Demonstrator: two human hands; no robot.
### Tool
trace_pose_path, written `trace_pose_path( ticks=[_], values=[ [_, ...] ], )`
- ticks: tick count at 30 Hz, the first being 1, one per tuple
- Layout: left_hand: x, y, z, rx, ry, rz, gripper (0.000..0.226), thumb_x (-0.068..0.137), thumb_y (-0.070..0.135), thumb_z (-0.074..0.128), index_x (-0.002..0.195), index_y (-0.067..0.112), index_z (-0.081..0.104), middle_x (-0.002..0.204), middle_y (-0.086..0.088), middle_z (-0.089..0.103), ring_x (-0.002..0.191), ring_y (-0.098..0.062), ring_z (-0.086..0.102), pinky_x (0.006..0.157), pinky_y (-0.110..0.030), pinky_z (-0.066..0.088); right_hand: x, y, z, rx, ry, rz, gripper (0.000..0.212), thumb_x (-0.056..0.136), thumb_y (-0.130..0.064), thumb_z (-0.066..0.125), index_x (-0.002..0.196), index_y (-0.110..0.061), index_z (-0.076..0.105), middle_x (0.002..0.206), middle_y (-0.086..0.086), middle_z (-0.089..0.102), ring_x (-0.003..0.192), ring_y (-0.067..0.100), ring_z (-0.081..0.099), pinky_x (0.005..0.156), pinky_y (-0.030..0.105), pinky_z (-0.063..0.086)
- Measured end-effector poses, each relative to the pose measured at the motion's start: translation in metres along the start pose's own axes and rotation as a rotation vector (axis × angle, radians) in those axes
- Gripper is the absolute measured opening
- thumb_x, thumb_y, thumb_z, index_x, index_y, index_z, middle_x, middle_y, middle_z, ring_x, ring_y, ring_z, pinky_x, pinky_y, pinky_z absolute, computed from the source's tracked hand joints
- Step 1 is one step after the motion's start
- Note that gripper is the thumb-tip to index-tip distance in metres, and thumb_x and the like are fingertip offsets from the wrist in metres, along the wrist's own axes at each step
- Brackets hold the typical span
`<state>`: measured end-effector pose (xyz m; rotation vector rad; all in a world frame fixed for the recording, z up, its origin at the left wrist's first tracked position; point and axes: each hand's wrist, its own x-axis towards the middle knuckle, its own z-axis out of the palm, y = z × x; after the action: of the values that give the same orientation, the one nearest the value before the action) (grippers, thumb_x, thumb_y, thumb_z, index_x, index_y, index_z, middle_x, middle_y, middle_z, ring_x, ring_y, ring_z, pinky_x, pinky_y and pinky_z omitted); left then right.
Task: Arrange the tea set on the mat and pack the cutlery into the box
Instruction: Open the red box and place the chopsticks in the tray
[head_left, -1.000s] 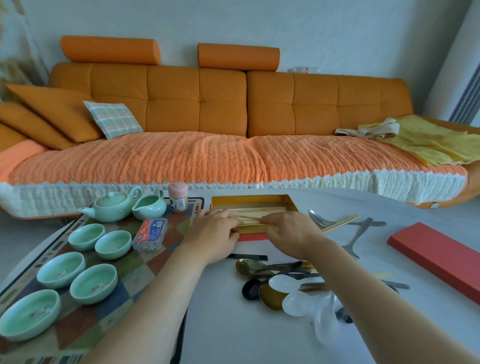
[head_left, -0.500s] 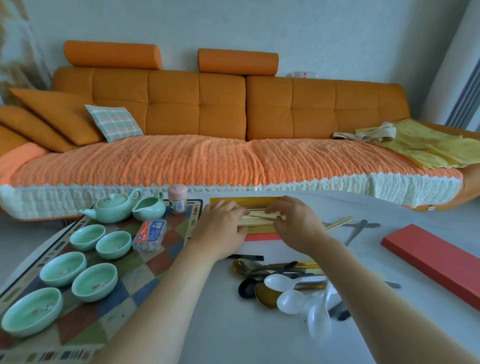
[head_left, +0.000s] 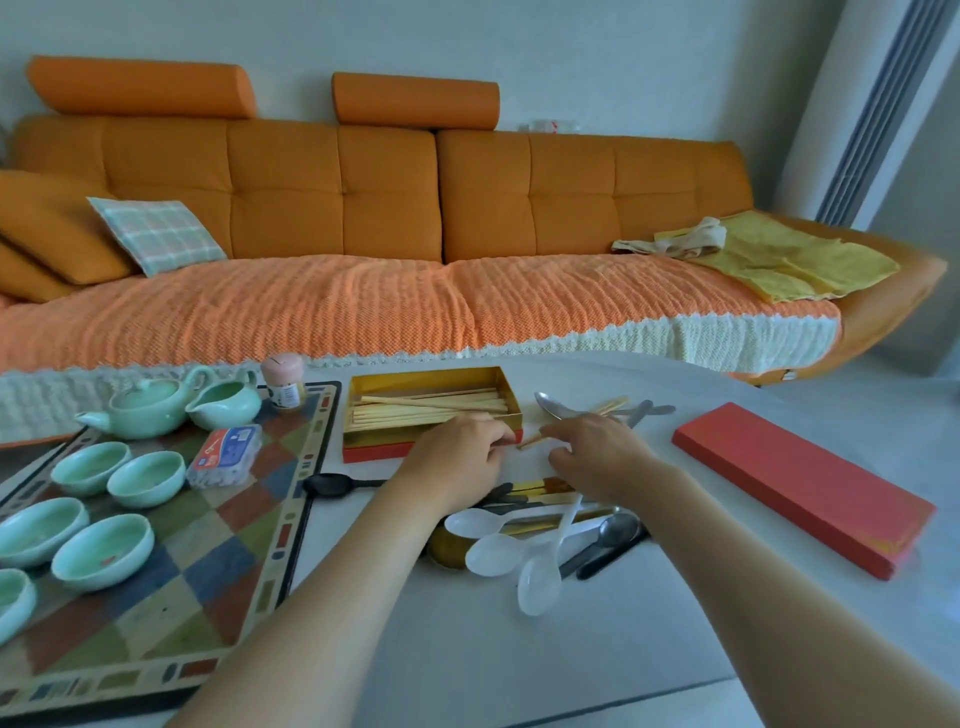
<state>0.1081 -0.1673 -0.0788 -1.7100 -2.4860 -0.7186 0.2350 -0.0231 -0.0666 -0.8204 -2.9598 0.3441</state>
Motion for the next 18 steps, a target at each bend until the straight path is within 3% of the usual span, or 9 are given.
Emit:
trace_pose_path(
  ticks=[4, 6, 8, 10, 12, 15, 18],
  values=[
    [-0.001, 0.001, 0.003, -0.021, -0.012, -0.018, 0.034, 0.099, 0.022, 0.049, 0.13, 0.028, 0.062, 0.123, 0.009, 0.062, 0.109, -0.013, 0.057, 0.083, -0.026, 0.048, -0.001, -0.003, 0.0, 0.041, -0.028, -0.061, 0.041, 0.088, -0.028, 0.037, 0.111, -0.03, 0.071, 0.108, 0.0, 0.069, 0.097, 0.02, 0.059, 0.094, 0.038, 0.048],
    [-0.002, 0.001, 0.006, -0.022, -0.027, -0.018, 0.032, 0.099, 0.025, 0.052, 0.128, 0.032, 0.063, 0.111, 0.01, 0.063, 0.099, -0.012, 0.057, 0.074, -0.024, 0.046, -0.003, -0.012, -0.002, 0.119, -0.061, -0.095, 0.039, 0.092, -0.021, 0.04, 0.116, -0.028, 0.07, 0.1, -0.006, 0.068, 0.086, 0.013, 0.058, 0.081, 0.028, 0.049],
    [-0.002, 0.0, 0.008, 0.001, -0.047, -0.027, 0.027, 0.098, 0.027, 0.055, 0.121, 0.033, 0.067, 0.1, 0.009, 0.061, 0.088, -0.012, 0.056, 0.068, -0.024, 0.044, -0.003, -0.019, -0.001, 0.182, -0.065, -0.114, 0.041, 0.093, -0.013, 0.041, 0.119, -0.028, 0.069, 0.087, -0.013, 0.061, 0.071, 0.004, 0.052, 0.061, 0.018, 0.041],
    [-0.002, -0.003, 0.008, 0.047, -0.054, -0.049, 0.023, 0.096, 0.026, 0.058, 0.115, 0.03, 0.071, 0.1, 0.007, 0.063, 0.086, -0.013, 0.057, 0.071, -0.027, 0.049, 0.001, -0.018, 0.003, 0.203, -0.018, -0.095, 0.045, 0.093, -0.007, 0.039, 0.118, -0.028, 0.069, 0.093, -0.01, 0.063, 0.062, 0.002, 0.049, 0.051, 0.014, 0.036],
    [-0.001, -0.007, 0.007, 0.087, -0.048, -0.087, 0.025, 0.094, 0.022, 0.06, 0.116, 0.028, 0.072, 0.105, 0.006, 0.065, 0.09, -0.015, 0.059, 0.076, -0.028, 0.05, 0.005, -0.014, 0.005, 0.184, 0.048, -0.063, 0.047, 0.092, -0.007, 0.038, 0.119, -0.03, 0.068, 0.102, -0.004, 0.066, 0.062, 0.004, 0.053, 0.051, 0.017, 0.042],
    [0.0, -0.011, 0.005, 0.094, -0.033, -0.127, 0.033, 0.093, 0.014, 0.058, 0.123, 0.025, 0.068, 0.113, 0.002, 0.066, 0.098, -0.019, 0.061, 0.083, -0.032, 0.052, 0.008, -0.007, 0.008, 0.108, 0.076, -0.052, 0.045, 0.092, -0.01, 0.041, 0.12, -0.034, 0.067, 0.105, -0.003, 0.066, 0.072, 0.009, 0.059, 0.065, 0.026, 0.056],
    [0.0, -0.015, 0.002, 0.129, -0.081, -0.146, 0.031, 0.093, 0.011, 0.056, 0.119, 0.022, 0.069, 0.112, -0.001, 0.066, 0.101, -0.024, 0.061, 0.086, -0.04, 0.054, 0.009, -0.006, 0.014, 0.079, 0.047, -0.085, 0.042, 0.093, -0.012, 0.042, 0.118, -0.033, 0.068, 0.113, -0.005, 0.064, 0.076, 0.008, 0.058, 0.071, 0.025, 0.055]
  ],
)
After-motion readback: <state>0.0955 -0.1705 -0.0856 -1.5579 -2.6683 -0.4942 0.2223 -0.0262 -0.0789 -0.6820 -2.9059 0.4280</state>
